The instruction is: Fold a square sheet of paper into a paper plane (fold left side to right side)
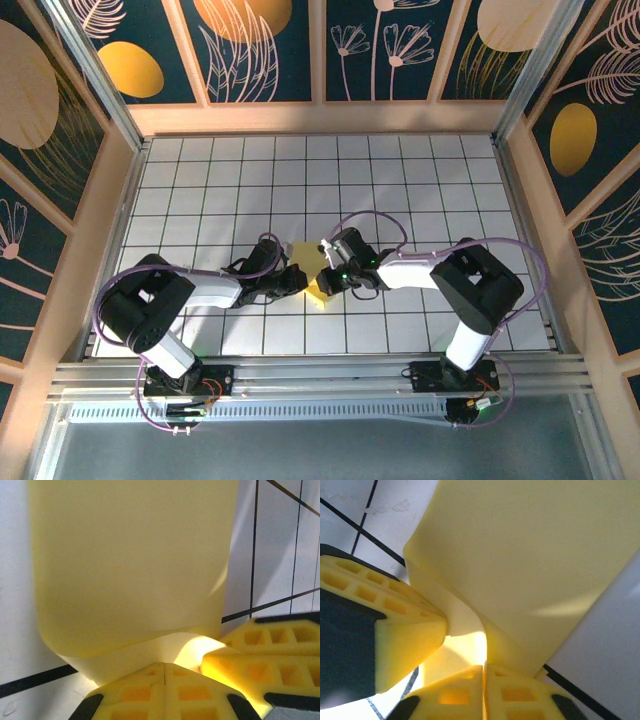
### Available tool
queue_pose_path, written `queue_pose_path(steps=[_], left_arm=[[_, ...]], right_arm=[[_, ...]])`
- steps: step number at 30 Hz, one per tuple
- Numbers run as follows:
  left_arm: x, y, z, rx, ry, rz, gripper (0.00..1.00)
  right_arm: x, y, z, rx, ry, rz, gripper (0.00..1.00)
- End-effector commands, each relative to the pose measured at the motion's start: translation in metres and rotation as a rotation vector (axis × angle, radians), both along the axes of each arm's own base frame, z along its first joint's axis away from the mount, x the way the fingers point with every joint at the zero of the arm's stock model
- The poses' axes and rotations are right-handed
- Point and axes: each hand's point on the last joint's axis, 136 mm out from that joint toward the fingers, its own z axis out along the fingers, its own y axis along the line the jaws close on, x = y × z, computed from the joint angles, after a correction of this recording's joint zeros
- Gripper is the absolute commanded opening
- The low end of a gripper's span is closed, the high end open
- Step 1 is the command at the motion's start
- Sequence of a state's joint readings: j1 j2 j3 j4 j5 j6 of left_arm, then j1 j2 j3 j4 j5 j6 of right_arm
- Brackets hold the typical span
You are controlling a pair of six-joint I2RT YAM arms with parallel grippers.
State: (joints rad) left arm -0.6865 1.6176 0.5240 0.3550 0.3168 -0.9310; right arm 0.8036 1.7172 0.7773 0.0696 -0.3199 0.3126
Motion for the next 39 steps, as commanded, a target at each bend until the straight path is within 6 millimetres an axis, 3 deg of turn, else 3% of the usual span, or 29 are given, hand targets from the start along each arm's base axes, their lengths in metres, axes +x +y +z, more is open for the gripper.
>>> queue_pose_path(steps=[1, 7, 10, 13, 16, 19, 23, 27, 39], left_arm=[[-0.008, 0.018, -0.026, 0.1, 0.069, 0.045, 0.0], [-0.01, 0.019, -0.03, 0.105, 0.085, 0.052, 0.0], [-0.01, 0.02, -0.029, 0.105, 0.085, 0.053, 0.0], [-0.009, 0.019, -0.028, 0.107, 0.081, 0.052, 0.0], [-0.008, 0.02, -0.027, 0.106, 0.079, 0.056, 0.0], [-0.008, 0.02, -0.026, 0.106, 0.078, 0.061, 0.0], [-0.007, 0.019, -0.025, 0.105, 0.075, 0.062, 0.0], [-0.007, 0.02, -0.026, 0.107, 0.076, 0.063, 0.0], [-0.006, 0.019, -0.025, 0.107, 0.076, 0.062, 0.0]], right_arm=[[0.011, -0.012, 0.011, -0.025, -0.013, -0.045, 0.16], [0.019, -0.026, 0.035, -0.008, -0.022, -0.12, 0.33], [0.013, -0.032, 0.045, 0.019, 0.002, -0.136, 0.34], [-0.001, -0.03, 0.052, 0.064, 0.064, -0.131, 0.27], [-0.023, -0.017, 0.058, 0.163, 0.183, -0.088, 0.11], [-0.046, -0.004, 0.054, 0.218, 0.286, -0.045, 0.0], [-0.063, 0.006, 0.04, 0.205, 0.335, -0.014, 0.0], [-0.062, 0.008, 0.025, 0.173, 0.343, -0.022, 0.0], [-0.059, 0.009, 0.014, 0.159, 0.341, -0.034, 0.0]])
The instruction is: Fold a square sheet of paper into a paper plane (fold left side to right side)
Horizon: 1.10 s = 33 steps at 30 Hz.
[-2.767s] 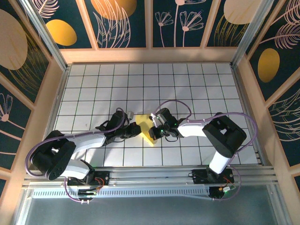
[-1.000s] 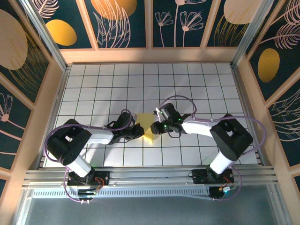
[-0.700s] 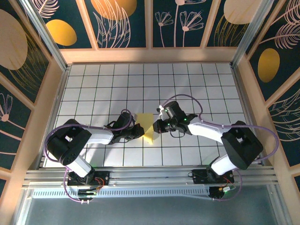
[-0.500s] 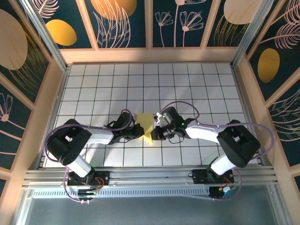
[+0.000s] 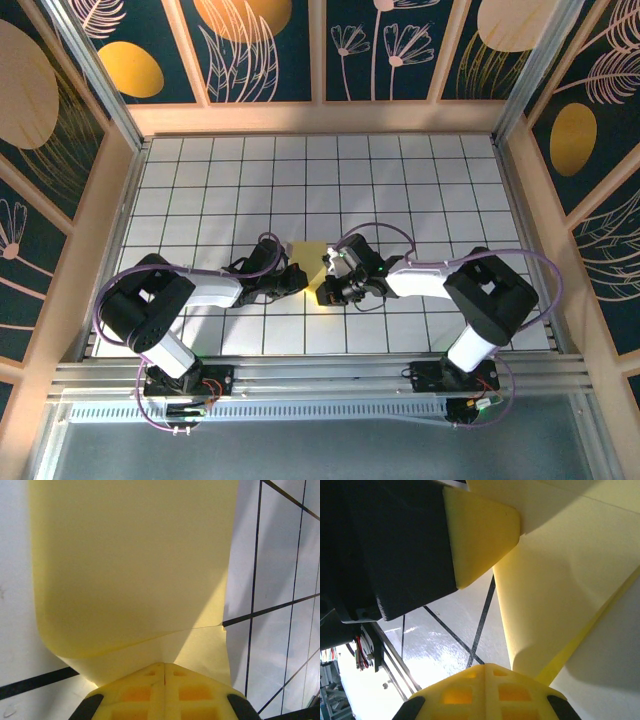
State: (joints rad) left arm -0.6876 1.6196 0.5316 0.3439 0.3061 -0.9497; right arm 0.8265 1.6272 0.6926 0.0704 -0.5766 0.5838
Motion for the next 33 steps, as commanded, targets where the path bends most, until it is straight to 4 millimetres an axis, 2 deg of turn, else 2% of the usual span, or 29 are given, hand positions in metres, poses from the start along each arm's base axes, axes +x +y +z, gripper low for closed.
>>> queue_pose_path(steps=[1, 10, 33], left_arm=[[-0.008, 0.018, -0.025, 0.103, 0.068, 0.042, 0.0], [-0.007, 0.018, -0.025, 0.105, 0.067, 0.042, 0.0], [-0.006, 0.019, -0.027, 0.117, 0.073, 0.047, 0.0]], right_arm=[[0.0, 0.002, -0.006, 0.001, 0.012, -0.004, 0.0], [-0.006, -0.003, -0.019, -0.029, 0.05, -0.004, 0.0], [-0.009, -0.012, -0.033, -0.092, 0.064, -0.007, 0.0]])
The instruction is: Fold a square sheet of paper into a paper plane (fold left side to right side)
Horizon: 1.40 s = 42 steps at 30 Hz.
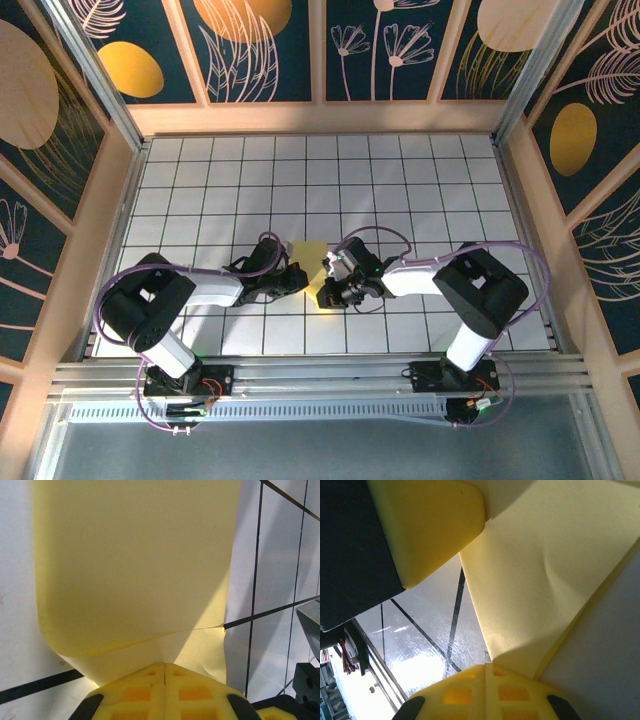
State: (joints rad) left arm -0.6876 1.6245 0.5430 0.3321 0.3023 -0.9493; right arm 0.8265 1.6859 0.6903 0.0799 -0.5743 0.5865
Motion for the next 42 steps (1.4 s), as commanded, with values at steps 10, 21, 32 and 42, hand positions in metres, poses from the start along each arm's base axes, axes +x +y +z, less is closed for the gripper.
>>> queue_pose_path(steps=[10, 21, 32, 42], left_arm=[[-0.007, 0.021, -0.029, 0.12, 0.081, 0.059, 0.0], [-0.008, 0.023, -0.03, 0.123, 0.086, 0.066, 0.0], [-0.007, 0.022, -0.027, 0.115, 0.083, 0.069, 0.0], [-0.007, 0.02, -0.027, 0.112, 0.084, 0.064, 0.0]], right_arm=[[-0.015, -0.019, -0.023, -0.103, 0.053, 0.007, 0.0], [-0.04, -0.029, -0.018, -0.087, 0.115, 0.054, 0.0], [-0.016, -0.003, 0.046, 0.093, 0.006, 0.052, 0.0], [0.015, 0.009, 0.02, 0.033, -0.033, -0.026, 0.0]])
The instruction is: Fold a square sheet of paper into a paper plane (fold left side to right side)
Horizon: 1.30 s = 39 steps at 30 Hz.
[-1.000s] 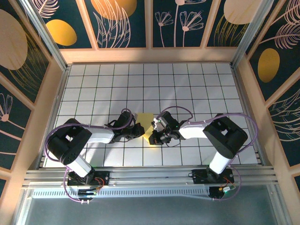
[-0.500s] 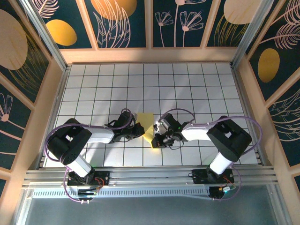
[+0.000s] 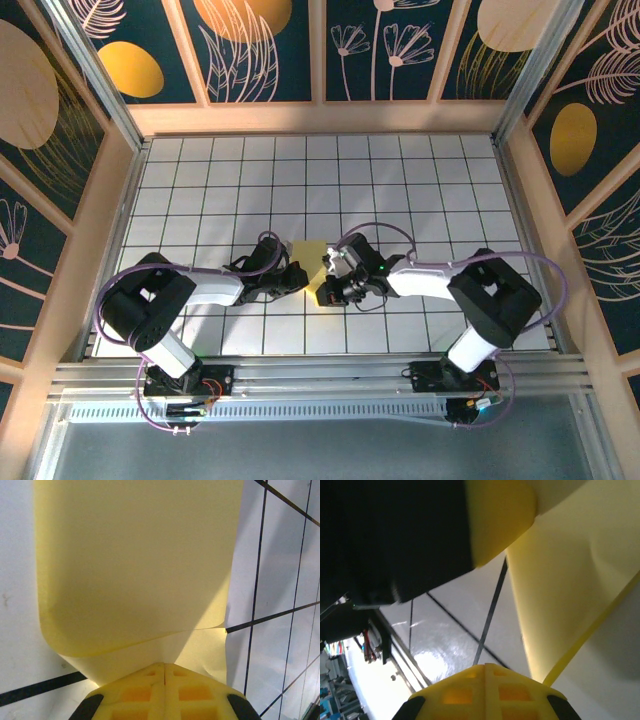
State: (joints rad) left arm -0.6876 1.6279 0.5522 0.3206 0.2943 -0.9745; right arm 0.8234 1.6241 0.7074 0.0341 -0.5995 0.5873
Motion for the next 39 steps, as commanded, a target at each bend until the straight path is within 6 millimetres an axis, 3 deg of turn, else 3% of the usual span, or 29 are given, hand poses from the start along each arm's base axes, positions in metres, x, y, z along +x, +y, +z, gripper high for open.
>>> queue_pose_path(steps=[1, 8, 18, 26, 32, 39], left_arm=[[-0.009, 0.019, -0.027, 0.111, 0.069, 0.04, 0.0], [-0.007, 0.017, -0.024, 0.099, 0.063, 0.041, 0.0], [0.003, 0.008, -0.006, 0.064, 0.019, 0.032, 0.01], [0.014, 0.014, 0.033, 0.052, -0.095, 0.068, 0.11], [-0.005, 0.008, 0.057, -0.117, -0.153, 0.029, 0.03], [-0.021, -0.007, 0.056, -0.24, -0.134, -0.01, 0.0]], right_arm=[[0.017, 0.006, -0.005, -0.014, -0.024, -0.042, 0.0], [0.021, -0.005, -0.022, -0.053, 0.007, -0.094, 0.0], [0.008, -0.024, -0.05, -0.168, 0.062, -0.09, 0.0], [0.006, -0.045, -0.064, -0.286, 0.057, -0.122, 0.0], [0.01, -0.055, -0.07, -0.352, 0.042, -0.149, 0.0], [0.012, -0.065, -0.076, -0.432, 0.031, -0.182, 0.0]])
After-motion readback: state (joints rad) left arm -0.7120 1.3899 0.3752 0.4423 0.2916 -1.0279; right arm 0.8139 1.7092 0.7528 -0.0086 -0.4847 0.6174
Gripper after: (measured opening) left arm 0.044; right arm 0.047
